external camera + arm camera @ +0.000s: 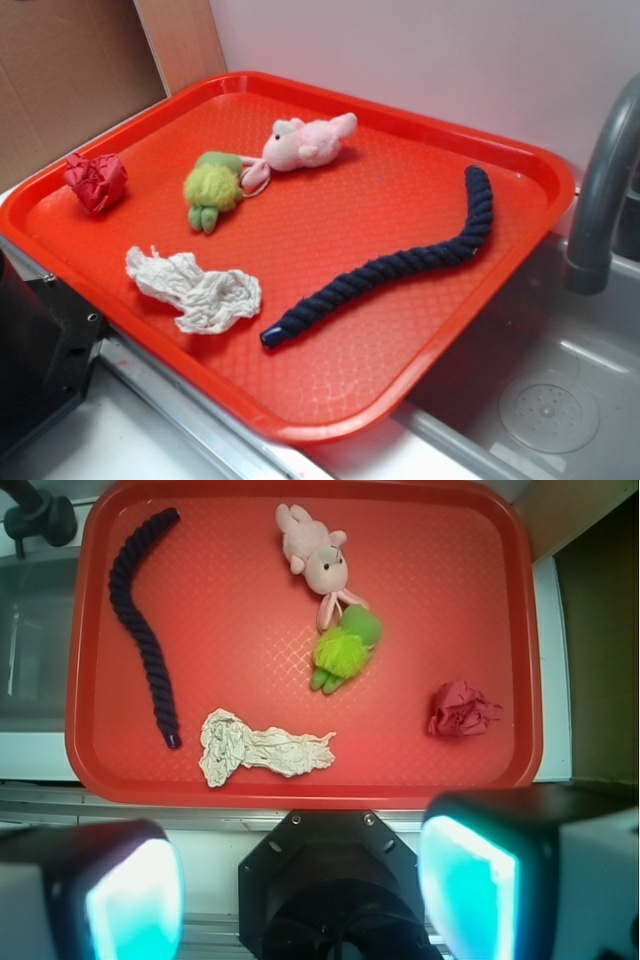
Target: Grab the red paper.
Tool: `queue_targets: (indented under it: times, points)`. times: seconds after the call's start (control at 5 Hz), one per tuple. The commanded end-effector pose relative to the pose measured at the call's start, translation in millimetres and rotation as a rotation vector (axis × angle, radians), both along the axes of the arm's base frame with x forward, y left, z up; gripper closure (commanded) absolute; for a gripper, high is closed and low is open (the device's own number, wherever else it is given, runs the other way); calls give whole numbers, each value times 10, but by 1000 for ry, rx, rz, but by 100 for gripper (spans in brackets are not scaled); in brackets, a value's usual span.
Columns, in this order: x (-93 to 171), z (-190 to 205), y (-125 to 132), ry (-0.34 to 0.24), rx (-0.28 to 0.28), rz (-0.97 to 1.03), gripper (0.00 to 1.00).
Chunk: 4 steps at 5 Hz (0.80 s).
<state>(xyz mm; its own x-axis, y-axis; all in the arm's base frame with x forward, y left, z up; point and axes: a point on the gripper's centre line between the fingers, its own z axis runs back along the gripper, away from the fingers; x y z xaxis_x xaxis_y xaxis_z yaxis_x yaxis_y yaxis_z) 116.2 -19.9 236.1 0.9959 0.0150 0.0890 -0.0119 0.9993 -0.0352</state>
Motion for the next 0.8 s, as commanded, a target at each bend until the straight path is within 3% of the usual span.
queue_targets:
  times: [0.0,0.4,0.6]
  points:
    - [0,0,0,0,0,0,0]
    - [25,-103,344,-85,-97,498,0]
    - [-4,-233,501,-100,-112,748,0]
